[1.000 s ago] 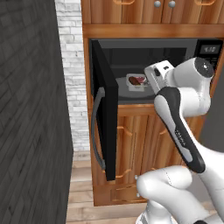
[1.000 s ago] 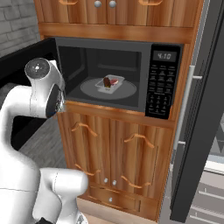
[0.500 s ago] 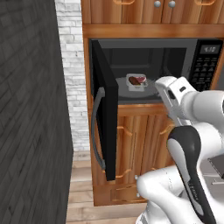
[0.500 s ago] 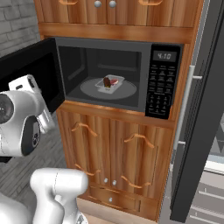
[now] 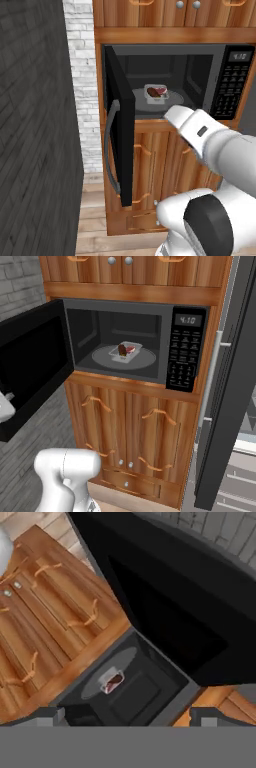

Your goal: Place the tupperware containing the steak and sweet potato meal in the microwave. Close the microwave door and press the start button to reheat the meal.

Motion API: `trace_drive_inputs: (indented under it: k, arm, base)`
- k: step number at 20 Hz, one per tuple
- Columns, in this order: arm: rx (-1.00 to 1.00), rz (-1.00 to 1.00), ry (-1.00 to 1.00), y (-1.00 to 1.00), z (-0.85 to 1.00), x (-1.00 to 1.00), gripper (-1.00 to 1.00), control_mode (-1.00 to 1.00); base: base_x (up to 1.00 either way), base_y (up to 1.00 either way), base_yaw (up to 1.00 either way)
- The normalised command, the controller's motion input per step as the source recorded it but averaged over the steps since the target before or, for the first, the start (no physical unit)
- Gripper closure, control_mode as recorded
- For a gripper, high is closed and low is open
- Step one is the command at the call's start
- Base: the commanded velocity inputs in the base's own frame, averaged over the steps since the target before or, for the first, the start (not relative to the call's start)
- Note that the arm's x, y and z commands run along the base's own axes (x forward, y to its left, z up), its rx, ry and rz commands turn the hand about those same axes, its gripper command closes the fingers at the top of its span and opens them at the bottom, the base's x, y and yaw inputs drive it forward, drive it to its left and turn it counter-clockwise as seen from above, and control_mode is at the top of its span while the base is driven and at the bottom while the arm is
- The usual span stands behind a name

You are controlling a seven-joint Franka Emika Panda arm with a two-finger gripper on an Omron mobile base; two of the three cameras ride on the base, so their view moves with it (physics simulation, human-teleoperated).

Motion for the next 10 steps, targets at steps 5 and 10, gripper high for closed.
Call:
trace_drive_inputs:
  k: [5, 10]
  arm:
    - [-0.36, 0.0, -0.25, 0.99, -0.73, -0.73, -1.0, -1.0]
    - [-0.3, -0.08, -0.03, 1.0, -0.9, 0.26, -1.0, -1.0]
  base:
    - [0.0, 0.0, 0.0]
    - [0.0, 0.0, 0.0]
